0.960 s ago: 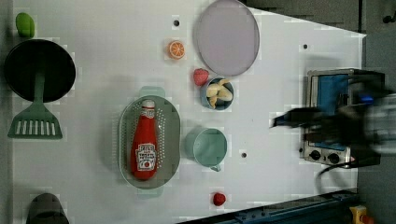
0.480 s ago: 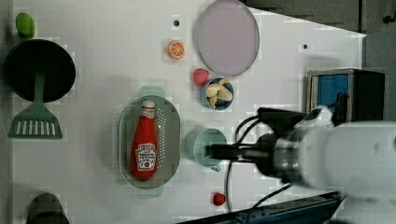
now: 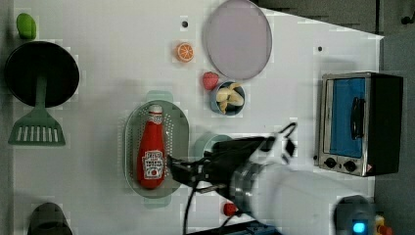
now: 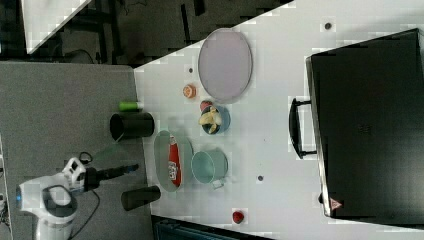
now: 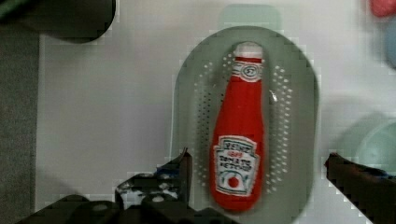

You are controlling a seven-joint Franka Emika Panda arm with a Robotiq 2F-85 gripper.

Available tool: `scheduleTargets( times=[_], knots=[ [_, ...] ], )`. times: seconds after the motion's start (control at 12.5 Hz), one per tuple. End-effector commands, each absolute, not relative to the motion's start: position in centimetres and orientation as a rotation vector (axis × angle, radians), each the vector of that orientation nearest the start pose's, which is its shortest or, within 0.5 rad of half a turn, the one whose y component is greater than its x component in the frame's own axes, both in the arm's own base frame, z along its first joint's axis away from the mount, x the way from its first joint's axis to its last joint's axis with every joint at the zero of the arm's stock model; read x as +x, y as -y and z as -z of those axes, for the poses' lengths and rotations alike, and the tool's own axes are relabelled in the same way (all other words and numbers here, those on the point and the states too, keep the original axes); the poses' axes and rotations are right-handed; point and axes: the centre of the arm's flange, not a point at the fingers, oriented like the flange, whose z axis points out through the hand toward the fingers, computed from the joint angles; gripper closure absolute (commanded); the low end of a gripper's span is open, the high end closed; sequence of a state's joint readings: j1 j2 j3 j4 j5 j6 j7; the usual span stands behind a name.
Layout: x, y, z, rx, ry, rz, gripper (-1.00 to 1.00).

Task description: Pick ketchup from strainer and place it on the table

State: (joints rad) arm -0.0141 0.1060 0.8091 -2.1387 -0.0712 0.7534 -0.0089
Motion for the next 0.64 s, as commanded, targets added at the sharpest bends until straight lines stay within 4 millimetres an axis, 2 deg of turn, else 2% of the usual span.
scheduleTargets(
  times=[0.08,0.32,0.64],
  knots=[
    [39.2,-37.5,-30.8,-3.045,-0.034,-0.017,-1.00],
    [38.7,-37.9,-26.5,-2.990,-0.053,-0.080,-1.00],
    [38.4,-38.4,-22.2,-2.950,-0.094,-0.137,-1.00]
  ],
)
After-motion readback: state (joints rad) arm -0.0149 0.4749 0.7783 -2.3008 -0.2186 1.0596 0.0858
